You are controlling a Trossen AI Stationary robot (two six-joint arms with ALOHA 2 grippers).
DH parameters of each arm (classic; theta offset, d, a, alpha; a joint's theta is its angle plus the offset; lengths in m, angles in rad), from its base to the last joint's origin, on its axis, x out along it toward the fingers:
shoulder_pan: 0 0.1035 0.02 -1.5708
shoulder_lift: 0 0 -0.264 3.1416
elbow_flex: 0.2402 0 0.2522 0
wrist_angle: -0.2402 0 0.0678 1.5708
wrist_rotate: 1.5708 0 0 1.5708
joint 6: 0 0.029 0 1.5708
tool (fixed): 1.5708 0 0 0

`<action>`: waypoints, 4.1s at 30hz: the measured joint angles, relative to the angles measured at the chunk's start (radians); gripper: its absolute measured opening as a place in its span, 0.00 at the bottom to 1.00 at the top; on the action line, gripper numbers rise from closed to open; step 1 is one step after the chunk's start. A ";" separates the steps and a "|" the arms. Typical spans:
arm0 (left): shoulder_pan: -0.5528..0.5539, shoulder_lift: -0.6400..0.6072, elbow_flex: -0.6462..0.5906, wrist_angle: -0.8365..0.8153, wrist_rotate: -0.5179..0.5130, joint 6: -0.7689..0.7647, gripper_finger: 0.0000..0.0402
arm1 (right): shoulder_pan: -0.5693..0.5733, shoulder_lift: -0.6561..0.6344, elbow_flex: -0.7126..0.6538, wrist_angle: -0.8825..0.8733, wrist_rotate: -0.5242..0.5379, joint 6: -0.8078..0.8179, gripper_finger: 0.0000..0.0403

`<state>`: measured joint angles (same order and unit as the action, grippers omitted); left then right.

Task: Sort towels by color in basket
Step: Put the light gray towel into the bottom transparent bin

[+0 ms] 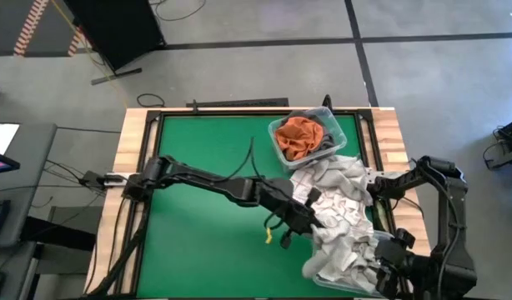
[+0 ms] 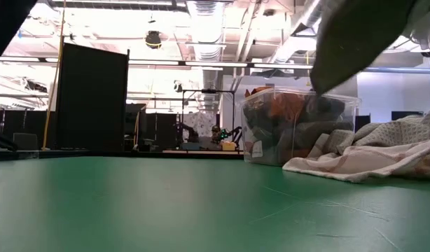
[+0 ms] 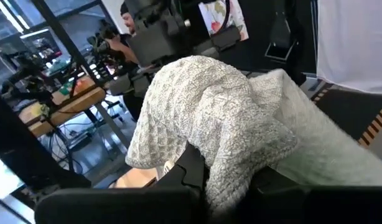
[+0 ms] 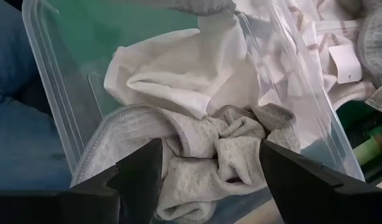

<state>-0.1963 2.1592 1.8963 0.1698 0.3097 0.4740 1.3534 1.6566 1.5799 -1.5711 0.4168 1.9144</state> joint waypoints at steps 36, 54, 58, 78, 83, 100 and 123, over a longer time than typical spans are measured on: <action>-0.023 0.181 0.080 0.027 0.012 0.055 0.59 | -0.047 0.000 0.000 0.000 0.428 -0.166 0.73; -0.020 0.182 0.080 0.015 0.002 0.053 0.60 | -0.250 0.000 0.001 0.296 0.508 -0.665 0.73; -0.016 0.182 0.080 0.005 0.000 0.045 0.60 | -0.267 0.000 0.001 0.325 0.443 -0.697 0.73; -0.017 0.182 0.145 -0.126 -0.003 0.060 0.60 | -0.306 0.149 0.000 0.077 0.117 -0.527 0.69; -0.018 0.182 0.229 -0.287 -0.001 0.078 0.60 | -0.285 0.145 0.001 0.054 0.095 -0.485 0.55; 0.027 -0.001 0.421 -1.124 -0.408 0.168 0.60 | -0.262 0.143 0.001 0.061 -0.280 -0.390 0.15; 0.135 -0.278 0.364 -1.477 -0.369 -0.113 0.60 | -0.292 0.147 -0.037 0.082 -0.362 0.205 0.14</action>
<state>-0.0616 1.8812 2.2607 -1.3074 -0.0593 0.3612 1.0618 1.8034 1.5425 -1.4887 0.0547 2.1198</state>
